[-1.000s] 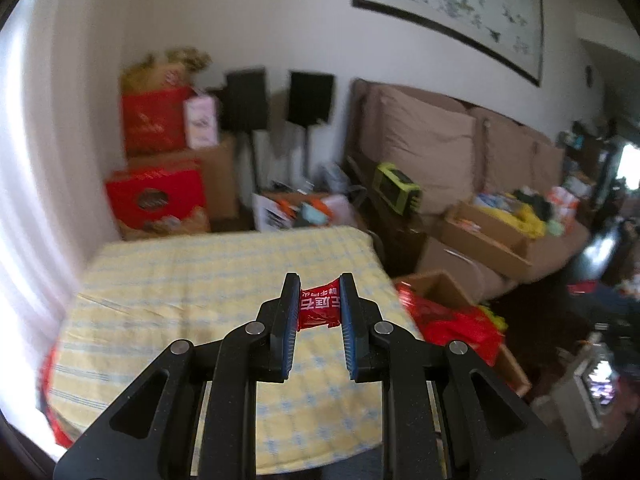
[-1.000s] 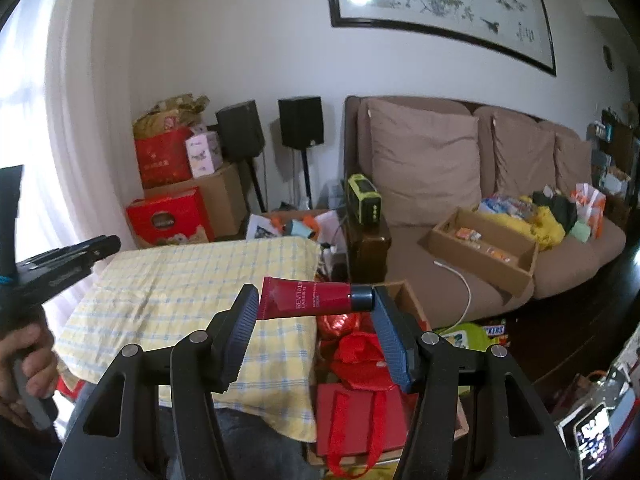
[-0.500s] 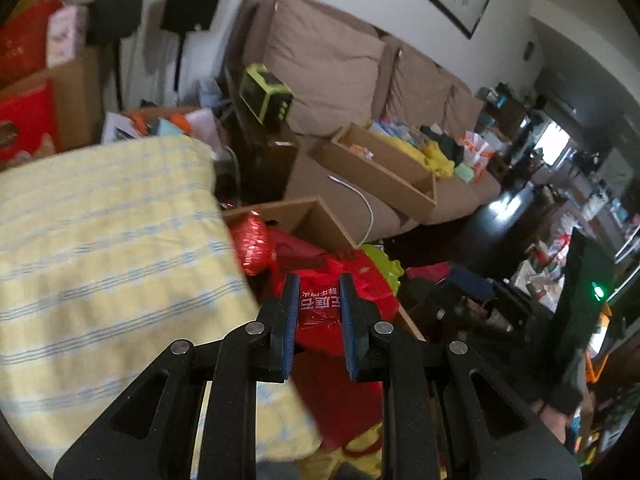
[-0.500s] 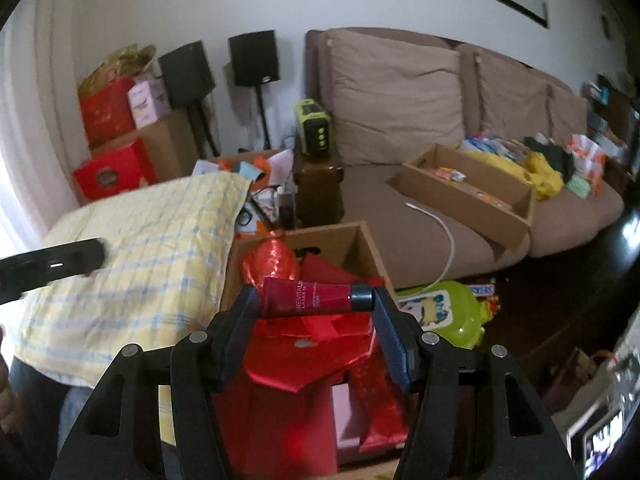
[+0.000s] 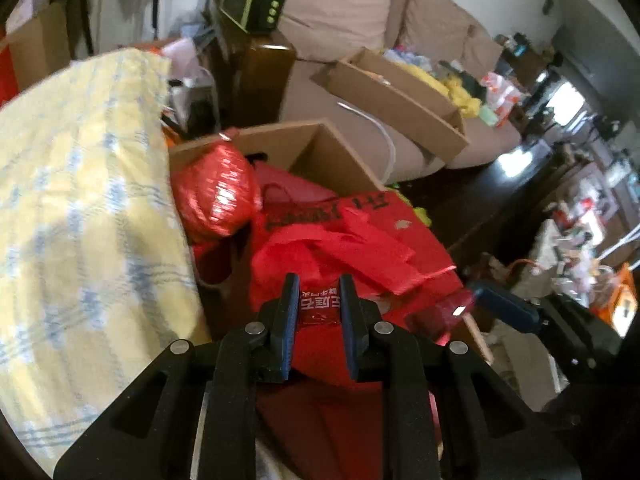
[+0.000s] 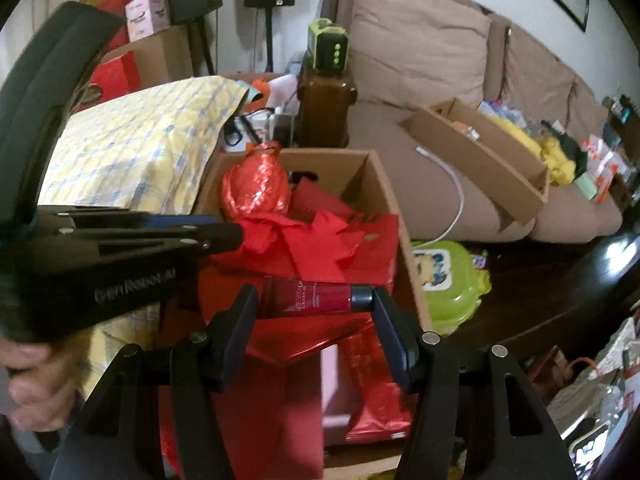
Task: Organize objects
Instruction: 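Lower the red tube and candy packet into the box and open both grippers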
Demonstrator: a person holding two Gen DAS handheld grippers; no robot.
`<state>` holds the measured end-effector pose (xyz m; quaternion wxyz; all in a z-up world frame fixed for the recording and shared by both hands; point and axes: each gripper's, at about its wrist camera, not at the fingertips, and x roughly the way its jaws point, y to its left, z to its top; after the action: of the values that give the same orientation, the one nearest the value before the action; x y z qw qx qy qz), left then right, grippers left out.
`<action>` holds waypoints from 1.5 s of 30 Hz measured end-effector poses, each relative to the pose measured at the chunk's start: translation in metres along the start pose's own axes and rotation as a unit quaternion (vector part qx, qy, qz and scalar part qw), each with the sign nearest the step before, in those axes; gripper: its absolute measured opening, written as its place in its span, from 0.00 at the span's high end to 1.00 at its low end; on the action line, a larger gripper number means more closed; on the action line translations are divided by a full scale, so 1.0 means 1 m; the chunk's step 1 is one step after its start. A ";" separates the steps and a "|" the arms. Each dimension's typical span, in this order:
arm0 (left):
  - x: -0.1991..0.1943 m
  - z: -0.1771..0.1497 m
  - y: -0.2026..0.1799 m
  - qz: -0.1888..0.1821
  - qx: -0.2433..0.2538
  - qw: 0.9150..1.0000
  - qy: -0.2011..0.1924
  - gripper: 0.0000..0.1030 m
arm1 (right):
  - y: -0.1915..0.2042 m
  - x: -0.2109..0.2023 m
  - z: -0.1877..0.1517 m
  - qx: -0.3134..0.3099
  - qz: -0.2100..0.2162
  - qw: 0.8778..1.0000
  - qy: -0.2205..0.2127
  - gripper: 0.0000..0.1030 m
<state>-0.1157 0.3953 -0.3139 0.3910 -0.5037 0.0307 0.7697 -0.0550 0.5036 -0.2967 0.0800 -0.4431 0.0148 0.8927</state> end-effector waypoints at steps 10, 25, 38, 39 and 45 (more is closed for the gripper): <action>0.002 -0.005 -0.007 0.006 0.036 0.998 -0.044 0.82 | -0.022 0.009 -0.004 0.036 -0.021 0.999 0.018 0.42; -0.001 -0.004 -0.012 -0.020 0.044 0.998 -0.051 0.58 | -0.047 -0.004 -0.007 0.081 -0.021 0.996 -0.003 0.23; -0.029 -0.007 -0.012 0.008 0.025 0.992 -0.122 0.11 | -0.087 -0.020 -0.012 0.177 -0.036 0.983 -0.020 0.23; -0.031 -0.009 -0.012 0.030 0.025 0.991 -0.128 0.11 | -0.084 -0.020 -0.013 0.171 -0.038 0.984 -0.020 0.23; -0.045 -0.028 -0.019 0.079 0.043 0.986 -0.142 0.11 | -0.073 -0.021 -0.029 0.176 -0.025 0.984 -0.019 0.23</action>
<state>-0.0742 0.3706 -0.2856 0.3510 -0.3677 0.0477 0.8598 -0.0083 0.5696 -0.2949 0.1787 -0.4050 0.1588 0.8825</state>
